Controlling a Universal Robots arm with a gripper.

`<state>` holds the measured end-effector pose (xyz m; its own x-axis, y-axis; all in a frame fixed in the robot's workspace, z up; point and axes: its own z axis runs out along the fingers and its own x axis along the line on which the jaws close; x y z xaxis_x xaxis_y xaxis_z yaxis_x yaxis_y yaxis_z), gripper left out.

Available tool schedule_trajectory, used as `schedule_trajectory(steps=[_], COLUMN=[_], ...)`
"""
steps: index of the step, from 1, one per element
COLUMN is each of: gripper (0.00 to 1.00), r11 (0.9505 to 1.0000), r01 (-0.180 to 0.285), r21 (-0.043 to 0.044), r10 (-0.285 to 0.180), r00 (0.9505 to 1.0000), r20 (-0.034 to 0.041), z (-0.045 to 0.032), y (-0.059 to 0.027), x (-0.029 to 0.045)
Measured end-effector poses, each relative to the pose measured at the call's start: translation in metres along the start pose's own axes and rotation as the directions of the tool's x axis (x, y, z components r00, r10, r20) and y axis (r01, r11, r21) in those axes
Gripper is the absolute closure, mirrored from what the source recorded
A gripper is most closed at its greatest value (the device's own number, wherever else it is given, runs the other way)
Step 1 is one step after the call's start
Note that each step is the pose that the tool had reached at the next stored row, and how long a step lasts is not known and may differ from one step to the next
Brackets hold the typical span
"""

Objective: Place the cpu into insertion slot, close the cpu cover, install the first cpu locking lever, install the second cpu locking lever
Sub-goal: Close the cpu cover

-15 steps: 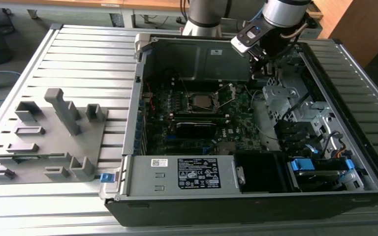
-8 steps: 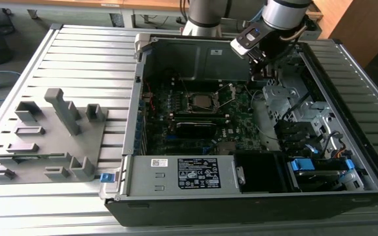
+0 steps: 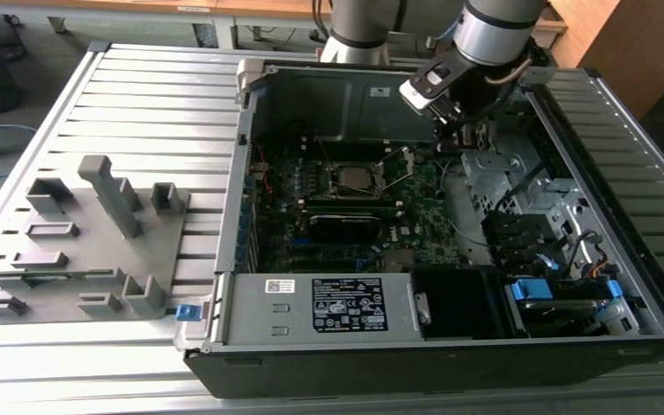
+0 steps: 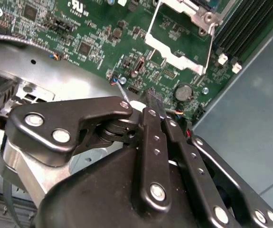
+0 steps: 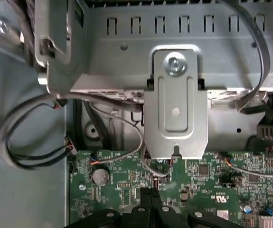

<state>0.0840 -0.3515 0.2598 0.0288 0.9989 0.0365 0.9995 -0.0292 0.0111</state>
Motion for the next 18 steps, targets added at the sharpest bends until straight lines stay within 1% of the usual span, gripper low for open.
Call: schedule_trajectory(steps=[3, 10, 16, 18], gripper=[0.9, 0.9, 0.9, 0.9], r11=[1.0, 1.0, 1.0, 1.0], r01=[0.0, 0.0, 0.0, 0.0], r21=[0.0, 0.0, 0.0, 0.0], r10=[0.0, 0.0, 0.0, 0.0], r00=[1.0, 1.0, 1.0, 1.0], r20=[-0.0002, -0.0002, -0.0003, -0.0005], z=[0.0027, 0.0132, 0.0151, 0.0156], y=[-0.0055, -0.0069, -0.0135, -0.0145], x=[-0.0006, -0.0019, -0.0021, -0.0019])
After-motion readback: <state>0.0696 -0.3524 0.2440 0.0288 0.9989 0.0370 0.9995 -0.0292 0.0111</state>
